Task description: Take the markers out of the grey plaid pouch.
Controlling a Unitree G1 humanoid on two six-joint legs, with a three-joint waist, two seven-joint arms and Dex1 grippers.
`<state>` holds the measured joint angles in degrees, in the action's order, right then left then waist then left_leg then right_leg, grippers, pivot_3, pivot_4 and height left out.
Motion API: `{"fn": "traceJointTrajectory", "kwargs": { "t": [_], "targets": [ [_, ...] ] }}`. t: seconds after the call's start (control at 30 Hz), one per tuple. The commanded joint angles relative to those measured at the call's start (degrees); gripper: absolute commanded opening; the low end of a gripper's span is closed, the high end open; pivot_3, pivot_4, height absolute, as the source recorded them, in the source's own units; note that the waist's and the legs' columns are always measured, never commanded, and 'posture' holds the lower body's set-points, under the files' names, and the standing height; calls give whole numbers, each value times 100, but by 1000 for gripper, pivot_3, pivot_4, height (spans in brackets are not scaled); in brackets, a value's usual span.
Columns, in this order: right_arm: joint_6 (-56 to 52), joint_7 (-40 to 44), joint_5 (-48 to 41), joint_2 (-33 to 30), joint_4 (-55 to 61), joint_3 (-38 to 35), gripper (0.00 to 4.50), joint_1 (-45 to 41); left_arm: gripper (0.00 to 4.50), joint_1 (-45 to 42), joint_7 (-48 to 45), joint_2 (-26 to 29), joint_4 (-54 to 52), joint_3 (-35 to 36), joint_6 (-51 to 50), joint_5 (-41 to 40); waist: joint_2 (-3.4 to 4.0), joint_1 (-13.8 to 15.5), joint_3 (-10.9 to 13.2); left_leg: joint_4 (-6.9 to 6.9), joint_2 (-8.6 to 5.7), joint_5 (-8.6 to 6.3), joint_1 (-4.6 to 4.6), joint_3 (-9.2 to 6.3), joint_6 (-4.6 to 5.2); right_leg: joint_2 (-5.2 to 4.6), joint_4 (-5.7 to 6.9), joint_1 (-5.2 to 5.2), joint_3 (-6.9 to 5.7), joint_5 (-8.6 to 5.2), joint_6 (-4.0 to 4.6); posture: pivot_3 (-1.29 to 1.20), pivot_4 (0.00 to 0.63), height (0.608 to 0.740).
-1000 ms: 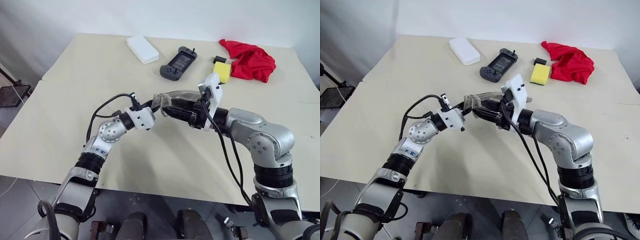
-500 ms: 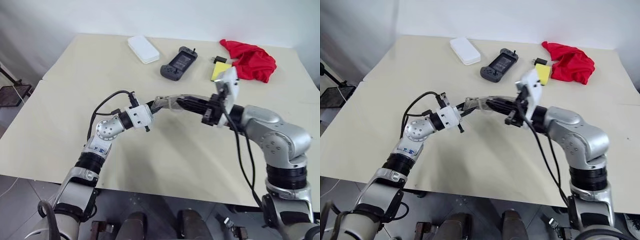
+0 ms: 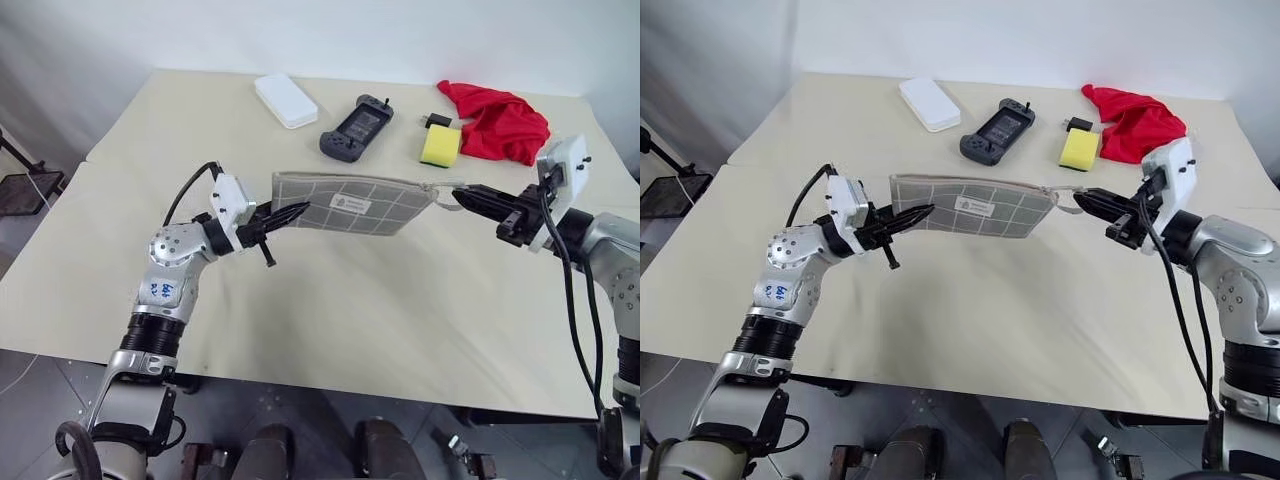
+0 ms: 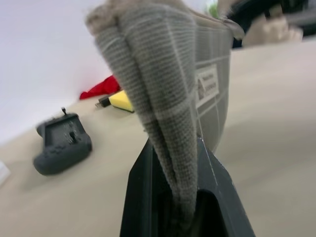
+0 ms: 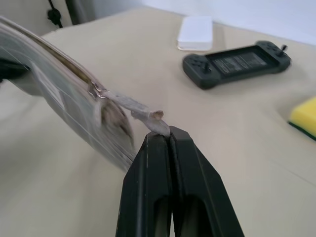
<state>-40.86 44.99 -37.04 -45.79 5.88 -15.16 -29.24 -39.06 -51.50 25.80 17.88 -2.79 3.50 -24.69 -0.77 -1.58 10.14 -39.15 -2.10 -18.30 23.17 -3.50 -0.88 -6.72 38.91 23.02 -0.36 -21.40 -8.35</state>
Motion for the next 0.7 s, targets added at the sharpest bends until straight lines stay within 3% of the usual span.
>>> {"fn": "traceJointTrajectory", "kwargs": {
  "t": [0.03, 0.23, 0.33, 0.47, 0.57, 0.7],
  "targets": [
    [287, 140, 183, -297, -187, -382, 13, 272, 0, -126, -241, 124, -301, 412, -823, -572, 0, 1, 0, 0, 0, 0, 0, -2, 0, 1, -2, -3, 0, 1, -1, 0, 150, 740],
    [297, 147, 119, -433, -452, -630, 13, 509, 0, -127, -483, 197, -209, 509, -1113, -446, 0, -4, 0, -1, -1, 2, -6, -6, 3, 4, -21, -22, -2, 8, -10, 0, 150, 740],
    [-309, -81, -498, -309, -105, -877, 665, 410, 0, -111, -428, 36, -186, 408, -1013, -279, 0, 12, 0, -2, 0, 4, -9, -7, 4, 4, -25, -26, -2, 11, -10, 0, 150, 740],
    [-84, 12, -398, -391, 180, -1027, 2006, 717, 0, -39, -367, -189, -192, 337, -827, -81, 0, 28, 0, -2, 0, 4, -11, -17, 4, 4, -40, -40, -11, 14, -12, 0, 150, 740],
    [-222, 281, -866, -435, 42, -1658, 2987, 916, 0, -3, -284, -340, -116, 346, -642, 62, 0, 44, 0, -2, -2, 4, -10, -19, 5, 4, -52, -46, -13, 20, -16, 0, 150, 740],
    [-501, 521, -1242, -644, -452, -2457, 2987, 1273, 0, 40, 183, -649, -5, 444, -217, 307, 1, 153, 0, -1, -4, 6, -10, -18, 11, 3, -70, -54, -14, 28, -23, 0, 150, 740]
  ]
}}
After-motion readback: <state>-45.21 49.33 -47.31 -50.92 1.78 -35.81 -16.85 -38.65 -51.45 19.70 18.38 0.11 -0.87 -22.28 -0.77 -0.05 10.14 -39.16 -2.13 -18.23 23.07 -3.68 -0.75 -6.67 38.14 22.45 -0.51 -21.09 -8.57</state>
